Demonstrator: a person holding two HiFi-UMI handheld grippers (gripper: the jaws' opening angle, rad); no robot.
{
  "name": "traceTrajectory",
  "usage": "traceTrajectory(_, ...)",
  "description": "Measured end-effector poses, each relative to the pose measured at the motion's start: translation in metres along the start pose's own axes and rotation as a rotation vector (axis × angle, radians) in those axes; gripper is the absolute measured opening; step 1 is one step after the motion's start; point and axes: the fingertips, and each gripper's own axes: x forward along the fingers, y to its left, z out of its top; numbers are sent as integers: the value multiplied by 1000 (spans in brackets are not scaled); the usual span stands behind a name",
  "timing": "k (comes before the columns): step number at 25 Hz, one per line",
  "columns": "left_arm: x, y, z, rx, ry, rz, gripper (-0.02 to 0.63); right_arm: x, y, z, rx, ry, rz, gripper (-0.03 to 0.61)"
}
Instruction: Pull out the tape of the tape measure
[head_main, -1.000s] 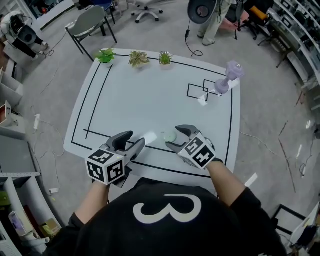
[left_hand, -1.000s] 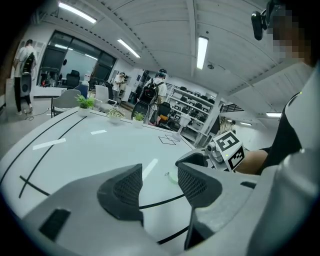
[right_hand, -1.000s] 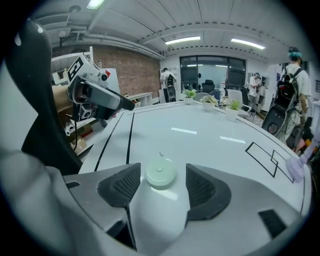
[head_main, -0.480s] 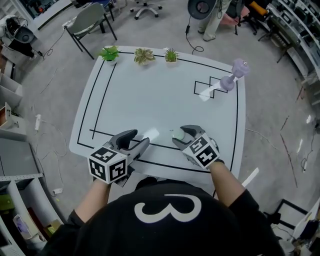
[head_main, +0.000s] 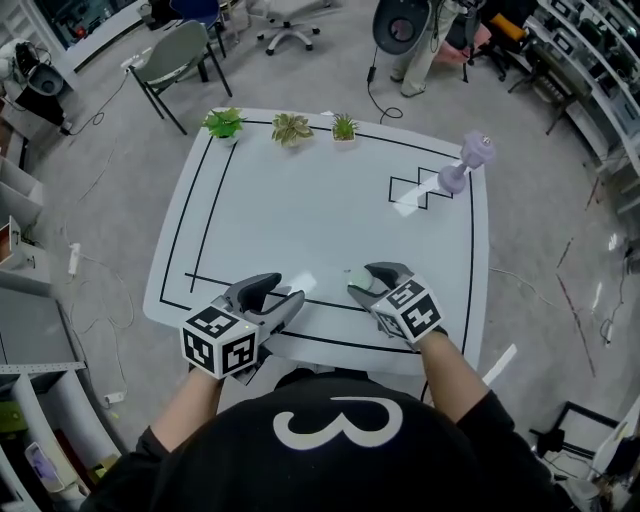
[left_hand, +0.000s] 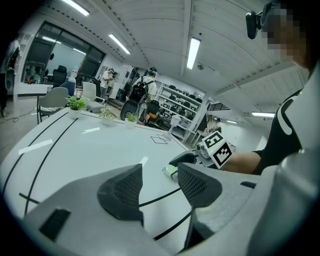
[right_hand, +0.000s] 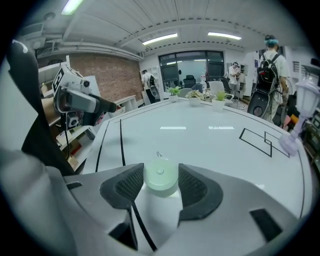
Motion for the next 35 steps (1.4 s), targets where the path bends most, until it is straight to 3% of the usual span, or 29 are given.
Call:
traceTrajectory(6, -5, -5, 11, 14, -26, -46, 206, -25, 9, 22, 136, -78, 40, 219)
traceTrajectory(11, -13, -14, 30, 60, -66, -88, 206, -61, 18, 49, 158, -158, 49, 219)
traceTrajectory(16, -21, -37, 58, 140, -143, -155, 206, -105, 32, 72, 139, -231, 72, 219)
traceTrajectory(21, -22, -64, 78, 196, -167, -208, 206, -145, 51, 93, 120, -289, 95, 219)
traceTrajectory(27, -31, -105, 105, 262, -208, -280, 206, -187, 68, 114, 31, -362, 96, 219)
traceTrajectory(35, -43, -160, 131, 433, -214, -423, 192, -215, 88, 135, -79, -396, 97, 219)
